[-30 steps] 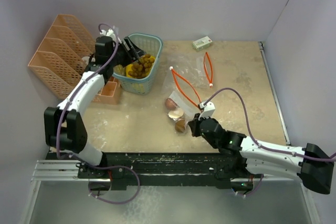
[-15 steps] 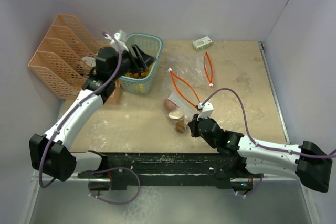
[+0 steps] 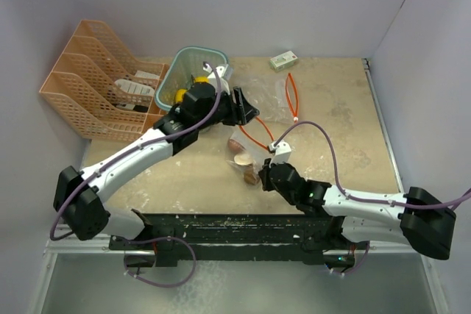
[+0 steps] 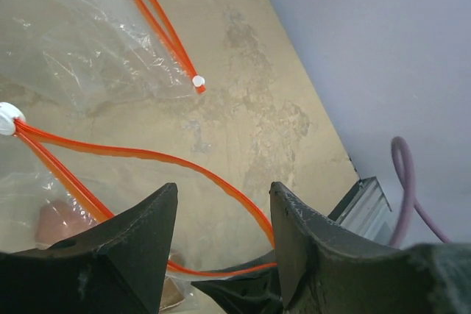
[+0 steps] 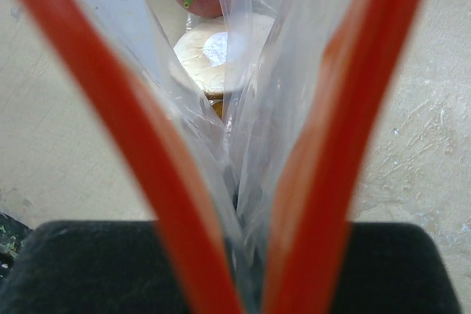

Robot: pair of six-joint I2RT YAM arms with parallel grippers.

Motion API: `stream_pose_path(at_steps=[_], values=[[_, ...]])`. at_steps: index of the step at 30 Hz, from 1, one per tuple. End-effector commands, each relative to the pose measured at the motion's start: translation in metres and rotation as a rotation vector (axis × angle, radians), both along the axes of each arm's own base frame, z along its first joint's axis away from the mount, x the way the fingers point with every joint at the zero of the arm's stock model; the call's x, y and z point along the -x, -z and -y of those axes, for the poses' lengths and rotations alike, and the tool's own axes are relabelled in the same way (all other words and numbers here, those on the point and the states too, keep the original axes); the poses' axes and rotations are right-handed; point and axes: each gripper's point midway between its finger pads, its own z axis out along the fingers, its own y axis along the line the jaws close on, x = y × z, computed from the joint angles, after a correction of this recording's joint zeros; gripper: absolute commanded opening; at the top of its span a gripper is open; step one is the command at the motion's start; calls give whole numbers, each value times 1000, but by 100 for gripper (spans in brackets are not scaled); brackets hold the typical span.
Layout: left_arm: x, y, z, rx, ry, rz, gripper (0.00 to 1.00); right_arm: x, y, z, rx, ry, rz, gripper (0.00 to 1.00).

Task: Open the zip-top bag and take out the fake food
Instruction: Place the fake fruit in the bin, then adjust the zipper food storage bag at the center of the board.

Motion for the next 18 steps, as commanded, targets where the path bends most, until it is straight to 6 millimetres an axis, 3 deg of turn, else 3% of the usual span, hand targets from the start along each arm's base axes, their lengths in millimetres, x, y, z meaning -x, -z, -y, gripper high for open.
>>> stream_pose_path(at_steps=[1, 12, 18], values=[[-16, 7, 9, -41, -37, 3, 56, -8, -23, -14, -52, -5, 44, 0], [-31, 68, 25, -179, -34, -102, 54, -6, -24, -7, -35, 8, 48, 0], [-19, 91, 22, -207, -15, -153, 48, -6, -23, 2, -23, 42, 50, 0]])
